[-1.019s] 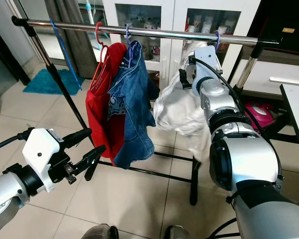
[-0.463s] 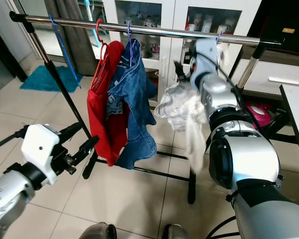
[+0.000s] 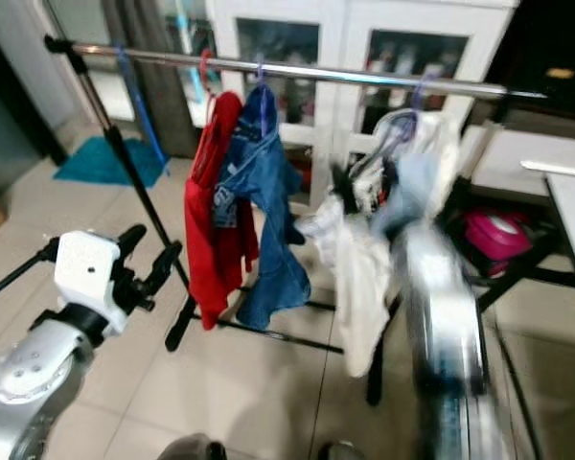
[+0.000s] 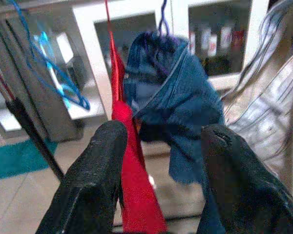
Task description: Hang hanger
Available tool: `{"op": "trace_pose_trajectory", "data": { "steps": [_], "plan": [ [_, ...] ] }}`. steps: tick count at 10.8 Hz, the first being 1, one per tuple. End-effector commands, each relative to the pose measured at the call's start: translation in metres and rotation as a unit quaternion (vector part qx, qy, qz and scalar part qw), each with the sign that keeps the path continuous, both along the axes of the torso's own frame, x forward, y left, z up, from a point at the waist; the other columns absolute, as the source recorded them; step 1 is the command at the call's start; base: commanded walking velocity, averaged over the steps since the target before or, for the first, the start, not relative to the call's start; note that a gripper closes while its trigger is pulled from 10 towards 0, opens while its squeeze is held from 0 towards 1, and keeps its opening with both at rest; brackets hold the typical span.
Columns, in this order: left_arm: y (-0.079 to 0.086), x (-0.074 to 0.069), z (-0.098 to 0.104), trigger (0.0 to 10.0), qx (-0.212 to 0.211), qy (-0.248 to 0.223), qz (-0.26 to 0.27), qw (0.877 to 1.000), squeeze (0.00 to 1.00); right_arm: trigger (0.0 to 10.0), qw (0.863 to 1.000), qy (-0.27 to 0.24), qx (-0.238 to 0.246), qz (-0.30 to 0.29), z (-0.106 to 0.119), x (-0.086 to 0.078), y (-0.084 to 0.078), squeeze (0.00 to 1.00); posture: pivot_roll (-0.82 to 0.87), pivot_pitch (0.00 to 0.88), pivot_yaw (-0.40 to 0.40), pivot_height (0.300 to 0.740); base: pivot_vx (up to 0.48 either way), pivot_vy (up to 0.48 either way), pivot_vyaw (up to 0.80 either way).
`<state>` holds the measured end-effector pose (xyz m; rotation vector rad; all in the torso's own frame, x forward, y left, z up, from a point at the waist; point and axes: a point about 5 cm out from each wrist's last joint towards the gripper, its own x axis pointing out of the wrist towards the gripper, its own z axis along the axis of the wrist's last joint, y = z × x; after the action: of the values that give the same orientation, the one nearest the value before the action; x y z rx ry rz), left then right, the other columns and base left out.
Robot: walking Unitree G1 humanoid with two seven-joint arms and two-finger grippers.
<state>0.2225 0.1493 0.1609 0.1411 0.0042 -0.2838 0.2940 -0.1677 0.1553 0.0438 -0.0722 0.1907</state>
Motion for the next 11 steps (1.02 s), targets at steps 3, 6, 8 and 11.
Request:
{"op": "trace_pose_trajectory", "data": {
  "steps": [3, 6, 8, 11],
  "plan": [
    [0.0, 0.0, -0.003, 10.0, -0.007, -0.004, 0.012, 1.0, 0.0, 10.0, 0.998, -0.018, -0.062, -0.022, -0.013, -0.026, 0.012, 0.0, -0.01, 0.0, 0.042, 0.74, 0.0, 0.0, 0.0],
    [0.002, -0.009, -0.015, 10.0, -0.01, 0.001, 0.018, 1.0, 0.0, 10.0, 0.999, 0.032, -0.029, 0.012, -0.014, -0.033, 0.022, 0.0, 0.0, 0.0, 0.011, 0.74, 0.08, 0.0, 0.0],
    [0.002, -0.01, -0.012, 10.0, -0.006, -0.006, 0.022, 1.0, 0.0, 10.0, 0.997, 0.041, -0.038, 0.044, -0.02, -0.029, 0.036, 0.0, 0.02, 0.0, -0.006, 0.74, 0.247, 0.0, 0.0],
    [0.005, -0.011, -0.01, 10.0, -0.003, -0.009, 0.014, 1.0, 0.0, 10.0, 0.997, 0.059, -0.018, 0.035, -0.019, -0.033, 0.035, 0.0, 0.01, 0.0, 0.011, 0.74, 0.28, 0.0, 0.0]
  ]
}}
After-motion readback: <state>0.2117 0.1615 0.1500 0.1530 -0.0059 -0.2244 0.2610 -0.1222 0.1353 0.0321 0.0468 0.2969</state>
